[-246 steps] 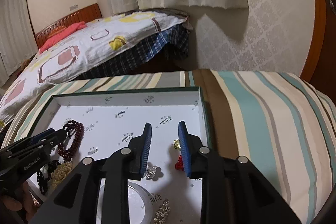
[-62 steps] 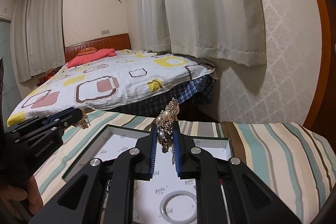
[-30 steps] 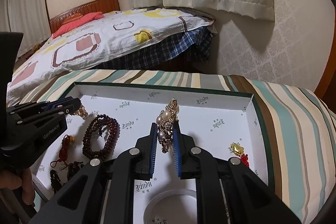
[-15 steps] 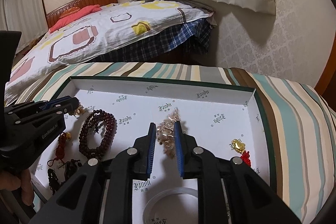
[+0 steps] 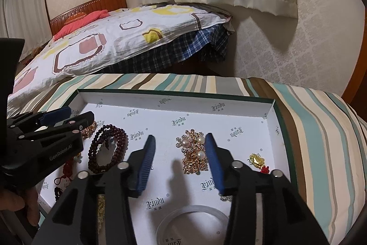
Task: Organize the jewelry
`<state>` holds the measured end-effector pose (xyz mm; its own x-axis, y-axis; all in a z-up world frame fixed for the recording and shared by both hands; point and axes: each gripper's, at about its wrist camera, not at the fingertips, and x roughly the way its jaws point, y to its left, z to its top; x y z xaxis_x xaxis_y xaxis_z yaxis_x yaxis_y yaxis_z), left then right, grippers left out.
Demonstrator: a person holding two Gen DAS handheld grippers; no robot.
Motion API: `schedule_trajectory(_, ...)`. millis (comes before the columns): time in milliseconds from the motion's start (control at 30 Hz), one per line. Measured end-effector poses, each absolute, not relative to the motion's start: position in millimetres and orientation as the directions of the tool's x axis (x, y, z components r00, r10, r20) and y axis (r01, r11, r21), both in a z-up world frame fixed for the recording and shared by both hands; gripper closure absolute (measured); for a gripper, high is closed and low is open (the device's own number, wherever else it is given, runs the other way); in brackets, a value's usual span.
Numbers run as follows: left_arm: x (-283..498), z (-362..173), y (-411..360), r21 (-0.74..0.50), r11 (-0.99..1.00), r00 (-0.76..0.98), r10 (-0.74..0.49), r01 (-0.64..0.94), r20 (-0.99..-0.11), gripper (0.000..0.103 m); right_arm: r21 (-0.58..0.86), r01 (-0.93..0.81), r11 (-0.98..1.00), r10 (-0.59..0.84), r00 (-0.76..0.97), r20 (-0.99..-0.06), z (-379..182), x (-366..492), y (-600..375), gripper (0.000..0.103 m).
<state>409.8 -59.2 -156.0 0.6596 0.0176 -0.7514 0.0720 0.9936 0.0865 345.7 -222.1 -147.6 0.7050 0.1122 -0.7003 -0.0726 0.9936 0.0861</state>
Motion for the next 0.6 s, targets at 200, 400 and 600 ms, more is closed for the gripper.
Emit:
schedule_trajectory(200,405.3,-152.9,-58.7,0.087,0.994,0.681,0.015,0.072,-0.733,0.036,0.092,-0.053,0.994,0.102,0.721,-0.686,-145.3,342.0,-228.8,0.037)
schedule_trajectory(400,399.8,-148.2,-59.4,0.100,0.993,0.702,0.023,0.068,-0.712,0.024,0.093,-0.029,0.995,0.084,0.734,-0.673,-142.3,336.8,-238.2,0.025)
schedule_trajectory(600,391.3,-142.8,-56.4,0.092,0.994,0.727,0.022,0.056,-0.687,0.015,0.094,0.000,0.996,0.064,0.741,-0.669,-142.4,331.8,-251.3,0.020)
